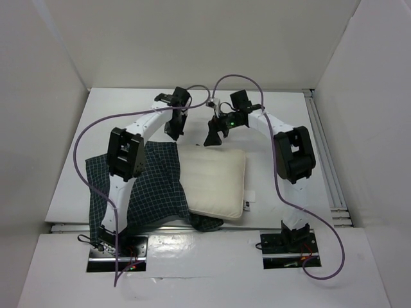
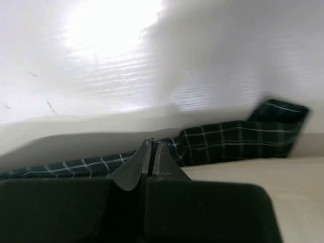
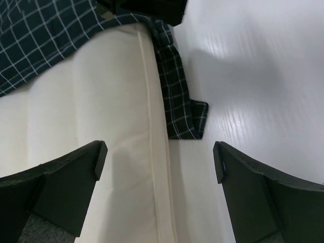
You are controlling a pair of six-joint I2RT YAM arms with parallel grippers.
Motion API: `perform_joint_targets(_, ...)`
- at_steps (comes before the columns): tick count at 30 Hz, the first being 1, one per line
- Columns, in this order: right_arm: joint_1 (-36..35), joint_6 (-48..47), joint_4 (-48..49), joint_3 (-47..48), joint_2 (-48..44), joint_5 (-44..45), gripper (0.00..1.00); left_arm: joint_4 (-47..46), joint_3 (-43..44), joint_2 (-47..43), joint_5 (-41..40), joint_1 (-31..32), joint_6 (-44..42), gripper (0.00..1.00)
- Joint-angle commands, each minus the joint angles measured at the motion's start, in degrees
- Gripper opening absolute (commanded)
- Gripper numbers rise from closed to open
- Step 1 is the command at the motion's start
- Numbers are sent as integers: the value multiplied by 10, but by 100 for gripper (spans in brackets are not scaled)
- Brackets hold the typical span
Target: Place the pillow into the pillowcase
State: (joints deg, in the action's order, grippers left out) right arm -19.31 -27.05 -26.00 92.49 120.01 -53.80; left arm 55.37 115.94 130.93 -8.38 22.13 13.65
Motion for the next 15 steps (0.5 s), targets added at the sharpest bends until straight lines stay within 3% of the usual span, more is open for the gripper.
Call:
perform_joint_targets(1,-28,-27,-31,35,-13,-16,100,-39,45,-89,-1,12,4,0)
perform_joint_targets(8,-106,-5,6,46,22,18,100,-51,22,-127,-16,12,9,0)
perform_joint_targets(15,-131,17,38,20,37,126,97,-15,17,-112,-54,12,24,0)
